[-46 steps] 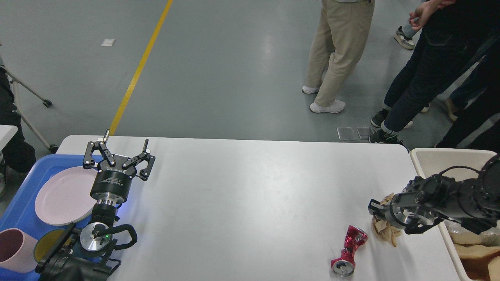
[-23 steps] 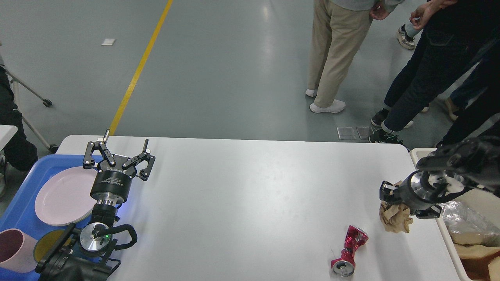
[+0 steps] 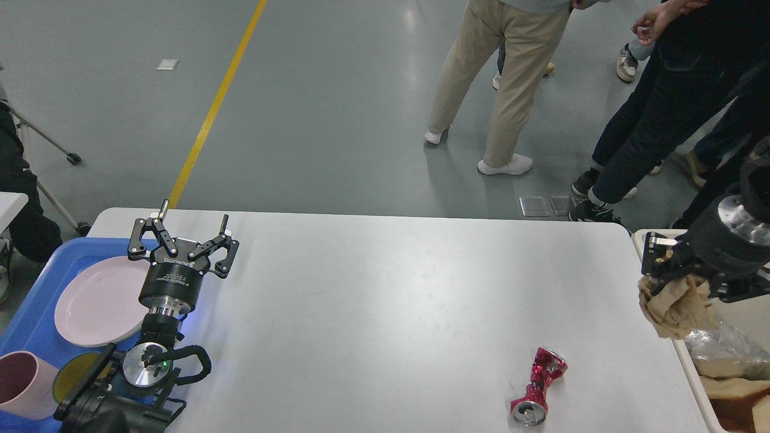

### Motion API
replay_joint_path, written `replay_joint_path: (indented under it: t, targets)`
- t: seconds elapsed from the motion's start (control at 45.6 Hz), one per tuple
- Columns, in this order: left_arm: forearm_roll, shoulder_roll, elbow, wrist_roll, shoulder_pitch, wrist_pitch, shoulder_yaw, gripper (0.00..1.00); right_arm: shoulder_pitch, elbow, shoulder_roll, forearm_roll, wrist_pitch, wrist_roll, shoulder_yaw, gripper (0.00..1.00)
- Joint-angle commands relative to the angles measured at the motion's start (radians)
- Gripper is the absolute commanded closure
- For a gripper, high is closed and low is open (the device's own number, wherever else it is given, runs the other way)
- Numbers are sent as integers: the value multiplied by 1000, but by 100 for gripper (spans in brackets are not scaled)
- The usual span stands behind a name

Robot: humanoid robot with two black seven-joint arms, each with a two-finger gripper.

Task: Tidy desktop
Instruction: 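Carry the crumpled paper into the white bin and release it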

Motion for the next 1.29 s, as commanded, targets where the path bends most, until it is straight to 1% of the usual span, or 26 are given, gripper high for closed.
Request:
replay_joint_path:
  t: [0.0, 0.066, 0.175, 0.285, 0.329, 0.416, 0.504, 0.613, 0.701, 0.767, 0.898, 0.964, 0.986, 1.052, 1.095, 1.271]
  targets:
    - [0, 0, 0, 0, 0, 0, 0, 3, 15, 4, -23, 7, -19, 3, -29, 100]
    - [0, 0, 0, 0, 0, 0, 0, 3, 2, -15, -57, 7, -34, 3, -42, 100]
    - [0, 0, 0, 0, 0, 0, 0, 3, -79, -94, -158, -7, -61, 2, -39, 100]
    - [0, 0, 0, 0, 0, 0, 0, 3, -217, -241, -239, -16, -95, 0, -22, 100]
    - [0, 0, 0, 0, 0, 0, 0, 3, -296, -327, -278, -15, -111, 2, -5, 100]
    - [0, 0, 0, 0, 0, 0, 0, 3, -459, -455, -319, -15, -134, 5, 92, 100]
    - [0, 0, 0, 0, 0, 0, 0, 3, -654, -579, -330, -15, -172, 3, 242, 100]
    - [0, 0, 0, 0, 0, 0, 0, 3, -927, -740, -306, -15, -213, 3, 435, 100]
    - [0, 0, 0, 0, 0, 0, 0, 3, -1105, -879, -240, -15, -249, 5, 549, 100]
    - [0, 0, 0, 0, 0, 0, 0, 3, -1223, -1007, -171, -10, -288, 3, 595, 100]
    - [0, 0, 0, 0, 0, 0, 0, 3, -1444, -1289, 6, 5, -377, 5, 620, 100]
    - [-2, 0, 0, 0, 1, 0, 0, 3, -1545, -1403, 88, 5, -452, 5, 620, 100]
    - [0, 0, 0, 0, 0, 0, 0, 3, -1608, -1459, 140, 5, -518, 3, 620, 100]
    - [0, 0, 0, 0, 0, 0, 0, 3, -1645, -1478, 176, 5, -581, -4, 618, 100]
    - [0, 0, 0, 0, 0, 0, 0, 3, -1650, -1480, 185, 5, -606, -7, 620, 100]
    - [0, 0, 0, 0, 0, 0, 0, 3, -1651, -1481, 185, 7, -620, -14, 620, 100]
